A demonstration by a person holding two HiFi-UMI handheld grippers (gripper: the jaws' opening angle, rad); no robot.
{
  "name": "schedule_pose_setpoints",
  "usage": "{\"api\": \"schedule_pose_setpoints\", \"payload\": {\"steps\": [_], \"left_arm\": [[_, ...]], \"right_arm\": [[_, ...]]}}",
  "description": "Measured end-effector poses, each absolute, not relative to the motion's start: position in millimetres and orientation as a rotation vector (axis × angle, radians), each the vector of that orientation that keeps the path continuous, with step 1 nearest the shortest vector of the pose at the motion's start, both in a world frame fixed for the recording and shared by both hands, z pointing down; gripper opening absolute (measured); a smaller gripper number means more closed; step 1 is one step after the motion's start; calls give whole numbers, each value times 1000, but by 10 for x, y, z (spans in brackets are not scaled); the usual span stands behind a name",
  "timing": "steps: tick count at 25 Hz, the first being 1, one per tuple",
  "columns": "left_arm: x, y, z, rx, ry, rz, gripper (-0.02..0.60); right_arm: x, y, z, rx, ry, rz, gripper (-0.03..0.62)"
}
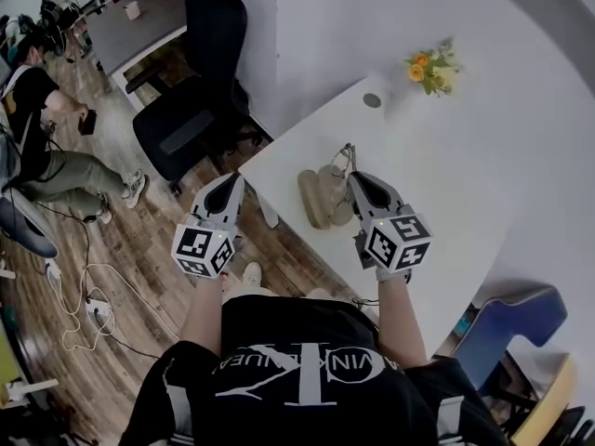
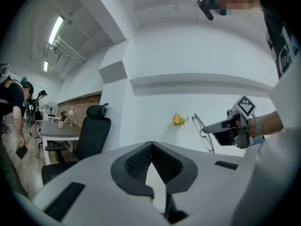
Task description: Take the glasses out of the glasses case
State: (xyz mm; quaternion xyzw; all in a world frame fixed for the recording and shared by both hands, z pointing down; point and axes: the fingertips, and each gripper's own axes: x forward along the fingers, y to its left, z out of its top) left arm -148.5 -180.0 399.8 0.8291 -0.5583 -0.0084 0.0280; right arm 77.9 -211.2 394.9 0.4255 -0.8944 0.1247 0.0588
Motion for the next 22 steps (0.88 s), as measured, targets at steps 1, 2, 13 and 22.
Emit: {"api": "schedule_pose_setpoints", "payload": {"steps": [1, 2, 13, 22], "left_arm": [[-1493, -1785, 3992, 2556, -1729, -28, 14], [-1500, -1766, 3988, 2553, -1735, -30, 14], [-1416, -1545, 4037, 2529, -1761, -39, 14], [-1338, -1401, 4043, 2526, -1771, -51, 13]], "right_arm": [[787, -2100, 3926, 1289, -2715, 370, 32], [793, -2086, 3906, 1289, -2721, 363, 32], [886, -1910, 3872, 1265, -2737, 326, 32], [978, -1786, 3865, 1268, -2737, 304, 32]]}}
